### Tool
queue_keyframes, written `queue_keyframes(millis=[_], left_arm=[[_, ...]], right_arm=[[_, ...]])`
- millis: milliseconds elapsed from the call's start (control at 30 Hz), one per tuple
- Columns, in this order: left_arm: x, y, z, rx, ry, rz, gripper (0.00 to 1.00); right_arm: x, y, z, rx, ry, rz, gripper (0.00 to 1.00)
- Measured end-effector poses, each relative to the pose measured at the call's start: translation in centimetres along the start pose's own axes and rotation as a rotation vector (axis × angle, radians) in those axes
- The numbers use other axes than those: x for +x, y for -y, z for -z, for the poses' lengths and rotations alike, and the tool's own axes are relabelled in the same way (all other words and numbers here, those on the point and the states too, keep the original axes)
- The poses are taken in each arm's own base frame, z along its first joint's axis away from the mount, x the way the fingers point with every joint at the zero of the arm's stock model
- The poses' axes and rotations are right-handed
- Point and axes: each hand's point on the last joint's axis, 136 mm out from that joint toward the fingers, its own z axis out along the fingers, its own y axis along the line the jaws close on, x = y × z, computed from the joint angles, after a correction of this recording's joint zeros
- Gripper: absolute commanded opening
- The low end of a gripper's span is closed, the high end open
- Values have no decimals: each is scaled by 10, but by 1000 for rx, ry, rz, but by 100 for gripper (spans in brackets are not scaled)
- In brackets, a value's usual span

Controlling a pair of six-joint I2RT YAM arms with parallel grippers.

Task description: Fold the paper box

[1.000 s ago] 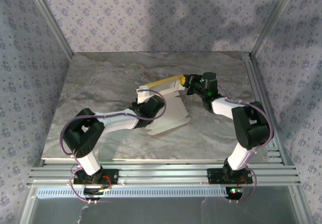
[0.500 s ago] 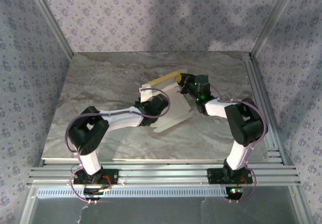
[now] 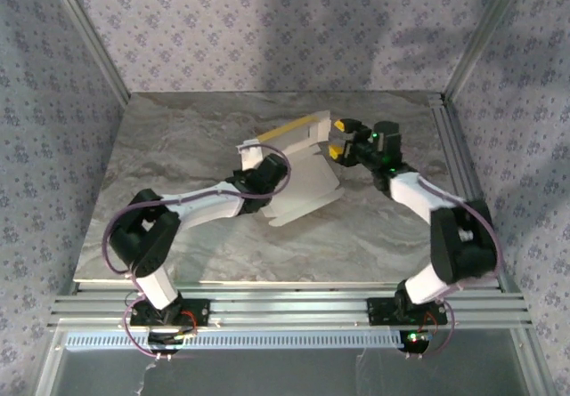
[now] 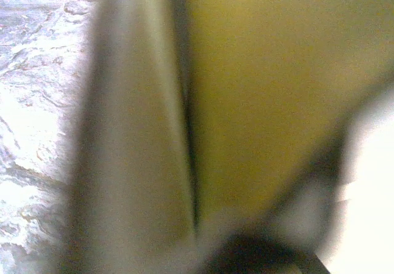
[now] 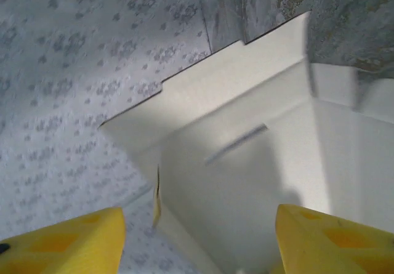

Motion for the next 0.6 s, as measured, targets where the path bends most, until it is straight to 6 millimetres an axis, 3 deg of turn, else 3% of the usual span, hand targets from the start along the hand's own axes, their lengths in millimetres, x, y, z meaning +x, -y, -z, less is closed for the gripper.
queue_keyframes(millis=[100,167,267,367,500,600], left_arm=[[-15,-8,-4,24,-19,-5,0],[-21,-5,-5,54,-47,-47,0],[-28,6,-4,124,-103,-93,0],[-33,13,-4,184,-146,-116,0],[-30,13,-4,228,-208,-147,0],[-27,17,-1,258,-238,-169,0]], right_arm=[[10,-26,39,31,18,225,62],[15,-51,54,48,36,429,60],[21,-91,66,74,70,702,57],[34,-118,72,89,94,915,56],[41,-123,57,162,64,1035,51],[31,-99,33,258,30,1060,51]])
